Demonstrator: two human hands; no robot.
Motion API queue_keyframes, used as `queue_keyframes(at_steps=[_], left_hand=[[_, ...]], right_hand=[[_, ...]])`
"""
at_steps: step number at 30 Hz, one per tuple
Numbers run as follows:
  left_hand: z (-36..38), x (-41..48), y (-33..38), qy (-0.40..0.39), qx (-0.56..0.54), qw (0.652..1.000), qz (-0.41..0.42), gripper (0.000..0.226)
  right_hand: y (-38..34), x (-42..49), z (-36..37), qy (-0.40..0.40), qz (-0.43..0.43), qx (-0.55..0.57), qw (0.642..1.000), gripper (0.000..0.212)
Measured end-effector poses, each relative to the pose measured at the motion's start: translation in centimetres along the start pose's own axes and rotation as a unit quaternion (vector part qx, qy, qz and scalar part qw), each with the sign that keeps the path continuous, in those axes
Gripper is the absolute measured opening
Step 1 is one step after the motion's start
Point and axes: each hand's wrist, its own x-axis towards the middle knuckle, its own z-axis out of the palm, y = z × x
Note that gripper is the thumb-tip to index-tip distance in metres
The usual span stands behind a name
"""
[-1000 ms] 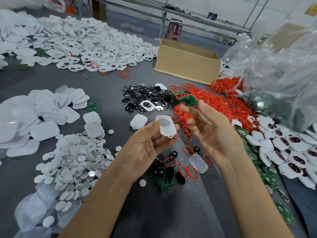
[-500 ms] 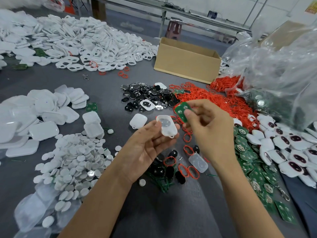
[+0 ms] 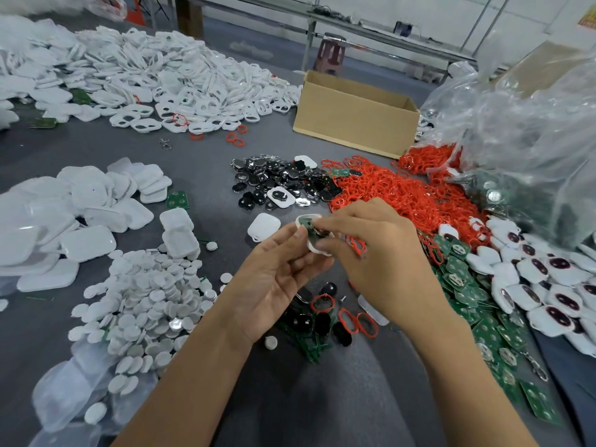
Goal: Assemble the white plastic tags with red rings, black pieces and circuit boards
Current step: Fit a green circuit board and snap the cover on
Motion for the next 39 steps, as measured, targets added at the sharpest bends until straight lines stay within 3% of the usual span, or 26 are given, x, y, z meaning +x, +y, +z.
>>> queue_keyframes(at_steps=[9, 29, 39], left_hand=[[0.0, -0.2, -0.2, -0.017, 0.014, 1.000, -0.008, 0.028], [0.1, -0.2, -0.2, -0.028, 0.024, 0.999, -0.016, 0.026], [0.1, -0.2, -0.2, -0.034, 0.014, 0.999, -0.021, 0.026]], right_hand=[[0.9, 0.1, -0.8, -0.088, 0.049, 0.069, 0.992, 0.018], [1.0, 0.4, -1.4, -0.085, 0.054, 0.095, 0.990, 0.018], [1.1, 0.3, -1.2, -0.084, 0.067, 0.118, 0.987, 0.045]])
